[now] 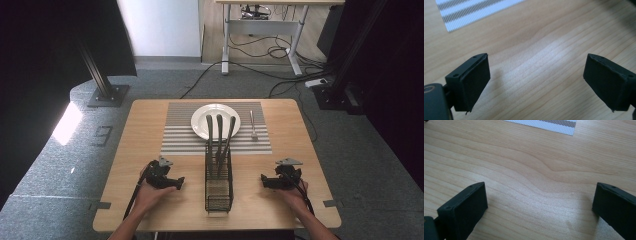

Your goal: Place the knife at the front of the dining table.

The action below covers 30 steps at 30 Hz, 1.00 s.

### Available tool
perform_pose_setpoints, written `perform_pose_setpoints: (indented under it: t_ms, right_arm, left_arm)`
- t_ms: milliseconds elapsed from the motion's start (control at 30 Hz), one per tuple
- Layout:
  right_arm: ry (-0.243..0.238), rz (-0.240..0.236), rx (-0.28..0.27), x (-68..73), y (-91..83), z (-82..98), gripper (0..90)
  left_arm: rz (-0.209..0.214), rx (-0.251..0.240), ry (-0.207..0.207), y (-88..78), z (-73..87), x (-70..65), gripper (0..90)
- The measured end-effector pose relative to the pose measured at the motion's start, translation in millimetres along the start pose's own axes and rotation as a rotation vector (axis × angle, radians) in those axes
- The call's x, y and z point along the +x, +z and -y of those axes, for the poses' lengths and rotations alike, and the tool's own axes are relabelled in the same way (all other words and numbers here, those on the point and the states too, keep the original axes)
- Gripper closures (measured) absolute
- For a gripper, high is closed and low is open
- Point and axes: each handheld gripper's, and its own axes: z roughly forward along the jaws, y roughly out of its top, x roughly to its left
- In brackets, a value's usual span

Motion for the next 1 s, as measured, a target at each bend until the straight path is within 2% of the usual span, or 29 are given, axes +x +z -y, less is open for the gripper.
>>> perform_pose_setpoints:
  t_ms: [267, 300, 367, 467, 500, 633, 667, 733, 767, 833, 900, 933, 1000]
  right_arm:
    - [0.01, 0.009, 0.026, 2.5, -4.2, 0.4, 1.6]
    - [0.01, 0.011, 0.031, 4.4, -5.1, 0.7, 1.8]
    - [0.007, 0.009, 0.038, 5.9, -6.2, 1.0, 2.0]
    - [0.01, 0.011, 0.036, 6.1, -6.3, 1.5, 1.8]
    - [0.01, 0.011, 0.036, 6.1, -6.3, 1.5, 1.8]
    - [0.007, 0.009, 0.032, 3.7, -5.5, 1.0, 1.8]
    - [0.008, 0.006, 0.033, 3.1, -5.7, 1.1, 1.8]
    - [0.005, 0.005, 0.031, 1.8, -5.8, 1.5, 1.8]
    - [0.005, 0.005, 0.031, 1.8, -5.8, 1.5, 1.8]
    - [0.0, 0.001, 0.032, 1.2, -5.5, 1.1, 1.6]
    - [-0.002, 0.001, 0.032, 1.1, -5.2, 0.9, 1.6]
    - [-0.006, -0.002, 0.029, 0.6, -4.6, 0.5, 1.5]
    - [-0.007, -0.003, 0.028, 0.6, -4.3, 0.4, 1.6]
  left_arm:
    - [0.019, -0.056, -0.005, -10.6, -2.9, -4.7, 12.3]
    - [0.035, -0.085, -0.017, -19.3, -4.2, -6.1, 13.2]
    - [0.042, -0.1, -0.013, -24.3, -5.4, -7.4, 13.7]
    - [0.038, -0.162, 0.033, -41.3, -15.8, -16.4, 13.7]
    - [0.038, -0.162, 0.033, -41.3, -15.8, -16.4, 13.7]
    - [0.081, -0.206, 0.045, -55.1, -33.2, -22.6, 13.4]
    - [0.077, -0.222, 0.062, -59.9, -43.7, -25.4, 13.7]
    - [0.084, -0.238, 0.07, -64.4, -54.0, -28.0, 13.9]
    - [0.084, -0.238, 0.07, -64.4, -54.0, -28.0, 14.0]
    - [0.105, -0.273, 0.06, -69.5, -69.1, -31.5, 14.4]
    - [0.111, -0.284, 0.054, -70.7, -74.1, -32.7, 14.7]
    - [0.115, -0.306, 0.049, -71.9, -84.3, -35.5, 15.2]
    - [0.118, -0.31, 0.047, -71.4, -89.5, -36.8, 15.5]
